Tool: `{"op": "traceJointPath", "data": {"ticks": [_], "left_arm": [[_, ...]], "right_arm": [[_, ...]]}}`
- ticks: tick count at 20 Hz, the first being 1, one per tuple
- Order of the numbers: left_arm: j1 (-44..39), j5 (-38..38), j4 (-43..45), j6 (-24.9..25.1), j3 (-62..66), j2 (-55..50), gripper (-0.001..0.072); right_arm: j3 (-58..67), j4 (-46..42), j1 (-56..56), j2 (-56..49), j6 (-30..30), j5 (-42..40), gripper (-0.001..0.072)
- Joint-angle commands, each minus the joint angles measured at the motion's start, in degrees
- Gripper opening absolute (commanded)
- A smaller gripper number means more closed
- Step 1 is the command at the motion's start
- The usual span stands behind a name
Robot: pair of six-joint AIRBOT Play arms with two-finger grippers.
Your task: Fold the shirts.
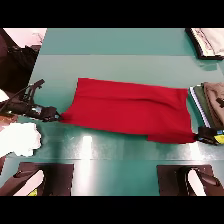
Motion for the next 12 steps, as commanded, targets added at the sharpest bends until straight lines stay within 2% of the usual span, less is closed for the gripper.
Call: {"op": "traceJointPath", "data": {"ticks": [1,3,6,9,12], "left_arm": [[-0.5,-6.1,1.9,-3.9,0.5,5.7,0.0023],[-3.3,-1.4,1.4,-4.3,0.4,5.6,0.0022],[-8.6,10.6,1.6,-4.5,0.7,2.3,0.0022],[-9.8,15.3,1.5,-4.9,3.5,-6.8,0.0023],[-9.6,18.1,0.7,-6.2,10.3,-16.2,0.0023]], "right_arm": [[2.5,-2.3,0.1,5.4,-0.4,2.5,0.0016],[2.8,-2.3,0.1,4.3,-0.9,0.2,0.0016],[2.8,0.7,1.8,-2.4,-1.8,-4.5,0.0016],[3.2,0.6,5.8,-10.6,-1.8,-11.5,0.0016],[7.7,0.6,8.3,-19.6,-1.8,-13.6,0.0016]]}}
